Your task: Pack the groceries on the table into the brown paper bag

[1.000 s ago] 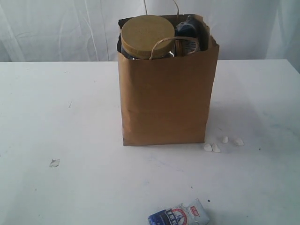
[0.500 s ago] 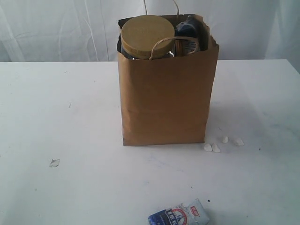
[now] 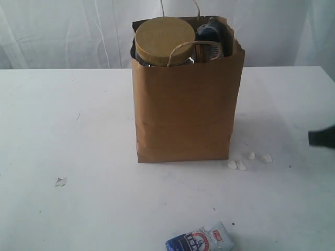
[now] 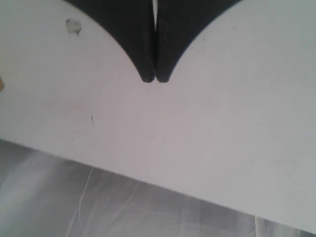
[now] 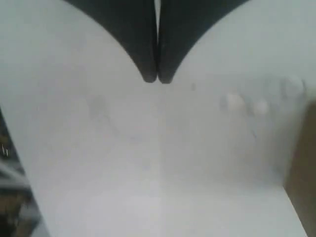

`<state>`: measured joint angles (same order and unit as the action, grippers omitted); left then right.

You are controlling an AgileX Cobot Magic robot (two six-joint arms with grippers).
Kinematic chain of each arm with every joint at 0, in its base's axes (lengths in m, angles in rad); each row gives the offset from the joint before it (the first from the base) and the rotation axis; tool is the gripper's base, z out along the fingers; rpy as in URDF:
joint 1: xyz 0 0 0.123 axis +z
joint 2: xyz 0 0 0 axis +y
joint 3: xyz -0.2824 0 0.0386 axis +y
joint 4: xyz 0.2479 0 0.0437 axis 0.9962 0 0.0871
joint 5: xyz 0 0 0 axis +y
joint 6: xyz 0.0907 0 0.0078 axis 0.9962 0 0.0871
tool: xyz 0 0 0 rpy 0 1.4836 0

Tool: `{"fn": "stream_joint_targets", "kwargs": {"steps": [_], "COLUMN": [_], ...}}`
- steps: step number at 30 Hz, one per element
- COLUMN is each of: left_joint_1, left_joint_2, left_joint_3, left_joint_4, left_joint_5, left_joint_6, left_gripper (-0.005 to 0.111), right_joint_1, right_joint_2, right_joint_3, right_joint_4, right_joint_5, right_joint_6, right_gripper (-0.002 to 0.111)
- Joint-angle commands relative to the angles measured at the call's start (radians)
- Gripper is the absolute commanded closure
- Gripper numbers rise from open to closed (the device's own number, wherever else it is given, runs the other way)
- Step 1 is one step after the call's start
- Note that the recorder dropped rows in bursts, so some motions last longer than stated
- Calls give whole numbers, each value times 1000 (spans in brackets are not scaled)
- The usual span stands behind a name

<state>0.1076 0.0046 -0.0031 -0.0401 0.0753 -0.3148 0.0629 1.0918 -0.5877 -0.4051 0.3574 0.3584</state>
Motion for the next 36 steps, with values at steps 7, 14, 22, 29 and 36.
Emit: {"fn": "stream_joint_targets", "kwargs": {"steps": [7, 14, 22, 29, 36], "left_joint_1": [-4, -4, -4, -4, -4], "left_joint_2": [-4, -4, -4, -4, -4], "left_joint_3": [3, 3, 3, 3, 3], "left_joint_4": [-4, -4, -4, -4, -4], "left_joint_5": [261, 261, 261, 261, 261], "left_joint_6": [28, 28, 28, 28, 28], "left_gripper": [107, 107, 107, 107, 107], "right_joint_1": [-3, -3, -3, -3, -3], "right_joint_2": [336, 648, 817, 846, 846], "right_joint_3": [-166, -527, -568, -568, -568], "right_joint_4": [662, 670, 638, 638, 638], "right_joint_5": [373, 523, 386, 263, 342], "right_joint_6": [-827, -827, -888, -888, -888], "right_gripper": [108, 106, 71, 77, 98]}}
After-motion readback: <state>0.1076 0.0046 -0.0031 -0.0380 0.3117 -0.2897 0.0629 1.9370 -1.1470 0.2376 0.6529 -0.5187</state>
